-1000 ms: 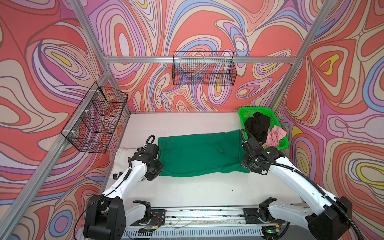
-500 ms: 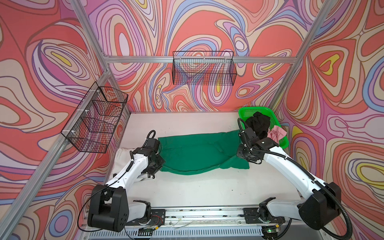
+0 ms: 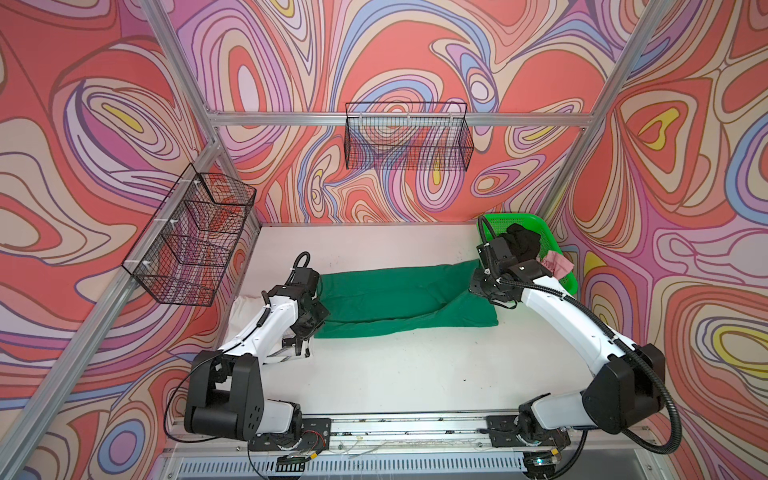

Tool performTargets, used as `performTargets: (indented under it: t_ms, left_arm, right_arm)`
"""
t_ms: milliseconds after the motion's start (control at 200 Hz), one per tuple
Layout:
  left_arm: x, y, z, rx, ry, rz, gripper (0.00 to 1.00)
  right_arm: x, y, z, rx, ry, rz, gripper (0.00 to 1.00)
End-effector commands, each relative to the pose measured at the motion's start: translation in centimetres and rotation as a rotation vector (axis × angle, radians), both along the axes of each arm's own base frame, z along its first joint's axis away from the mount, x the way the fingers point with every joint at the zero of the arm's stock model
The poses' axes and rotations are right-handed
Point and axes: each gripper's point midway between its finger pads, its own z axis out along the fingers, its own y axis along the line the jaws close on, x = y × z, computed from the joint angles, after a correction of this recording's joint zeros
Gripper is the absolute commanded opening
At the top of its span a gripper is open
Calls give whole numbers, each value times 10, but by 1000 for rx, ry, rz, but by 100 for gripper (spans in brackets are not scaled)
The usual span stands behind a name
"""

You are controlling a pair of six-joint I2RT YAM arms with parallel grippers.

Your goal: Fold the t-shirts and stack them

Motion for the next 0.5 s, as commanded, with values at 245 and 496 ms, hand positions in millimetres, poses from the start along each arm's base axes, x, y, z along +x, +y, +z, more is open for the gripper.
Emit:
performTargets:
  t_ms: [245,496]
  left_arm:
    - [18,11,-3,45,14,19,0]
    - [29,14,-7,51,28,20,0]
  right_arm:
    - [49,16,12,85,-102,-30,0]
    - [66,17,5,96,-111,-48,0]
